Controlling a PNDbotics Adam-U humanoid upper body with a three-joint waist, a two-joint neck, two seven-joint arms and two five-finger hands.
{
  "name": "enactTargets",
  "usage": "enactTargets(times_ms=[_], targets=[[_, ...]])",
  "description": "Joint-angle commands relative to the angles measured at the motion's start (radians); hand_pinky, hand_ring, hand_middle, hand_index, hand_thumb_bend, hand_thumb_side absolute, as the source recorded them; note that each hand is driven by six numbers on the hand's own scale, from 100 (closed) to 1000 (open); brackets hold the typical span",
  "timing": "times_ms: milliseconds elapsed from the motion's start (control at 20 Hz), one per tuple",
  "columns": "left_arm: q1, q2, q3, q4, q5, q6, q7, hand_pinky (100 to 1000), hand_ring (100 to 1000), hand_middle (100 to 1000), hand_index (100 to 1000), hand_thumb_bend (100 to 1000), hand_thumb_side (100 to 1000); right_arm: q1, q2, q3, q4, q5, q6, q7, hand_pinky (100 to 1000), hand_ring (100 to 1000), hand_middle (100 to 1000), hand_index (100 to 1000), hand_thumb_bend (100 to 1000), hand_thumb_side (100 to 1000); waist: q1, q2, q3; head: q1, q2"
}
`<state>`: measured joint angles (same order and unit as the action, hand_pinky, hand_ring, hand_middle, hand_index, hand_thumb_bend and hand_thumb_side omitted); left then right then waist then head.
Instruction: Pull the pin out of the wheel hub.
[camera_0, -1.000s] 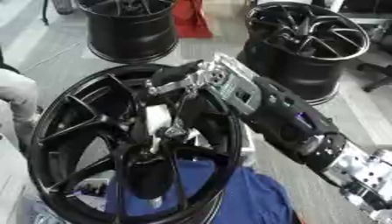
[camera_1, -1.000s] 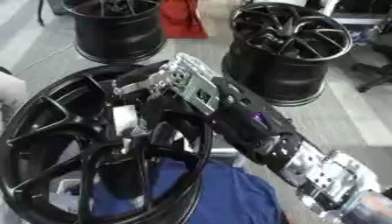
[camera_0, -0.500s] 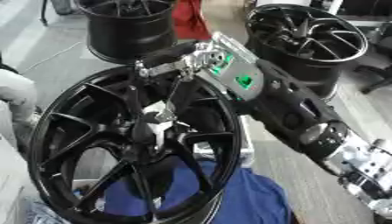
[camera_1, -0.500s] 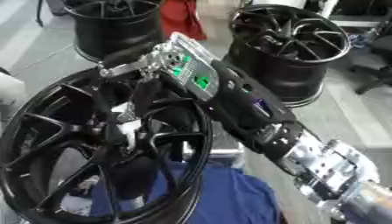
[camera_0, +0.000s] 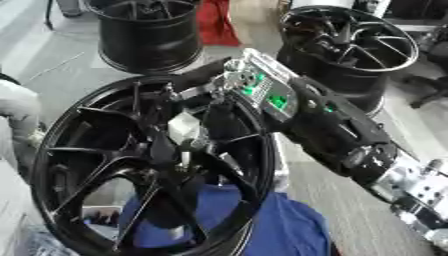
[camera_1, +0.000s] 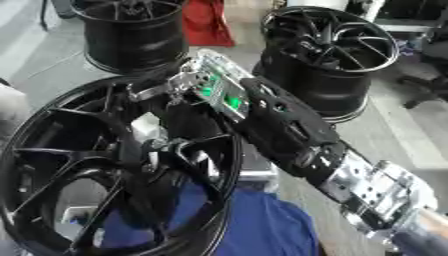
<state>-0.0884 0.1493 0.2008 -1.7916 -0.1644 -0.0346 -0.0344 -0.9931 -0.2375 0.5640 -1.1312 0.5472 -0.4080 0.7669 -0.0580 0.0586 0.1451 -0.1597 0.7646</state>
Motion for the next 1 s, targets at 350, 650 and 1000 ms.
enactTargets(times_ms=[350, 650, 1000], targets=[[-0.010, 0.020, 0.001, -0.012, -0.001, -0.001, -0.002, 590, 638, 685, 826, 360, 538, -0.015, -0.014, -0.039, 0.035, 0.003, -0.153, 0.140, 534, 568, 593, 745, 227, 243, 0.008, -0.009, -0.005, 0.002, -0.003], [-0.010, 0.021, 0.001, -0.013, 0.000, -0.001, -0.002, 590, 638, 685, 826, 357, 539, -0.020, -0.021, -0.058, 0.023, -0.036, -0.124, 0.140, 391, 440, 447, 608, 100, 166, 0.010, -0.009, -0.006, 0.002, -0.004], [-0.010, 0.023, 0.001, -0.011, 0.000, -0.001, -0.004, 590, 638, 685, 826, 357, 539, -0.049, -0.042, -0.071, -0.014, -0.084, -0.092, 0.140, 353, 403, 392, 557, 100, 168, 0.007, -0.012, -0.006, 0.002, -0.004]])
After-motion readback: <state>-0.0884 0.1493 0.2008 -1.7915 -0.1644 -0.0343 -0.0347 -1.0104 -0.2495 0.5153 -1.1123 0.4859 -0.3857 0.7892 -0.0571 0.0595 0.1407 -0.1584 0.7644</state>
